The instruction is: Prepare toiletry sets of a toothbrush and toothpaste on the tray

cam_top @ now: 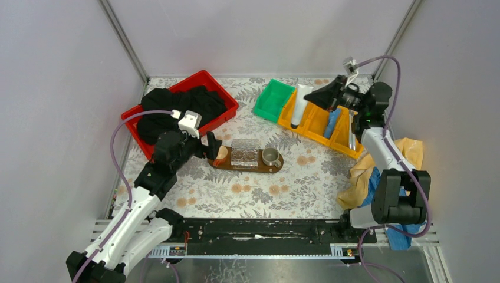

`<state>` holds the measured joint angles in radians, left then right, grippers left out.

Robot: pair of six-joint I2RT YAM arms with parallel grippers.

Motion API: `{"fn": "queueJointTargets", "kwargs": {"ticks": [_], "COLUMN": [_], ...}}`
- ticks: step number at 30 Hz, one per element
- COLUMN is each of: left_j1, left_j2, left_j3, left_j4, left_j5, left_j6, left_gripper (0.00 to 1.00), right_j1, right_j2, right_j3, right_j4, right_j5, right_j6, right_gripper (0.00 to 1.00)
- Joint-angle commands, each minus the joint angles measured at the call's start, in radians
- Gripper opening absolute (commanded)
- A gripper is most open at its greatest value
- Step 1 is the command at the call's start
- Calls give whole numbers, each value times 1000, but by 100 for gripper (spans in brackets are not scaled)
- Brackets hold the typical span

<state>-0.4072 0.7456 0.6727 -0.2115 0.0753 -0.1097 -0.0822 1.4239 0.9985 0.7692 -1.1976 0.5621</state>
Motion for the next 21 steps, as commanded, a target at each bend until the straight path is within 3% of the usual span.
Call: {"fn": "queueJointTargets", "kwargs": {"ticks": [1, 11, 21], "left_j1": [7, 7, 8], "left_j2": [-14, -20, -21], "left_j3": [-13, -19, -26], "left_j4": [68, 69, 77], "left_j5": [-10, -56, -60], "left_j6": [12, 22, 23], "left_gripper": [100, 100, 100], "right_j1": [134, 398, 504], "right_j2": [-24, 102, 232], "right_j3": [8, 52, 116], "right_j4": [205, 370, 443], "right_j5": [-24, -2, 24], "right_j6": [33, -6, 10], "right_gripper": [0, 0, 0]}}
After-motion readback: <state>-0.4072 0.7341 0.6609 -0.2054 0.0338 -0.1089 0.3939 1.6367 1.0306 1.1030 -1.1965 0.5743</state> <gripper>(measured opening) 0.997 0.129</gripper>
